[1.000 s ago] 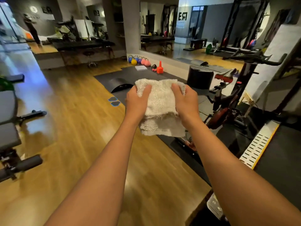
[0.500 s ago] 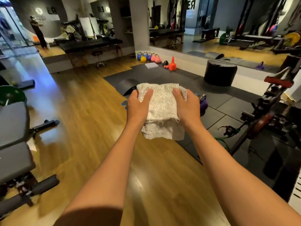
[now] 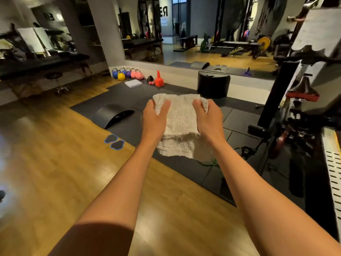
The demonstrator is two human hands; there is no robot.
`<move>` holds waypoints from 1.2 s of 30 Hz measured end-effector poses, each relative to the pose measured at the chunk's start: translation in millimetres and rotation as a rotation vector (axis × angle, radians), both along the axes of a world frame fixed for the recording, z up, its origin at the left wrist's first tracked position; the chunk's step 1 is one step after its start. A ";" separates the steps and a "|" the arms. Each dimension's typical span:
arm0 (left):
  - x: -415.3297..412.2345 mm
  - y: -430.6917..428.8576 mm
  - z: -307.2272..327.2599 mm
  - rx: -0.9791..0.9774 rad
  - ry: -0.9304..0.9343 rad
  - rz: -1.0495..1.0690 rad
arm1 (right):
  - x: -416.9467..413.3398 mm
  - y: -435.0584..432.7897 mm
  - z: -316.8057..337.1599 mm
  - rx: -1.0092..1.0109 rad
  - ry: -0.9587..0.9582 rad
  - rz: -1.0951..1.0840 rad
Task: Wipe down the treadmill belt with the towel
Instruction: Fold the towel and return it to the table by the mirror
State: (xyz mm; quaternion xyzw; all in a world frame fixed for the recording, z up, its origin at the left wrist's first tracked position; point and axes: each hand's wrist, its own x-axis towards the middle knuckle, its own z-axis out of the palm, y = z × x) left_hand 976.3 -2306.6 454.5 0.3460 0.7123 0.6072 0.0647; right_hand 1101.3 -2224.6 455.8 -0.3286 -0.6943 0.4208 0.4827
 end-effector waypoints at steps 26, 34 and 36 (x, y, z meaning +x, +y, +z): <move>-406.0 511.5 11.7 -0.142 -0.599 -0.695 | -371.7 498.1 11.6 -0.194 0.135 -0.240; -480.3 718.7 -9.5 -0.075 -0.506 -0.622 | -450.0 697.5 -12.3 -0.199 0.110 -0.292; -495.2 772.8 -12.3 -0.095 -0.467 -0.610 | -464.9 750.5 -17.7 -0.231 0.102 -0.290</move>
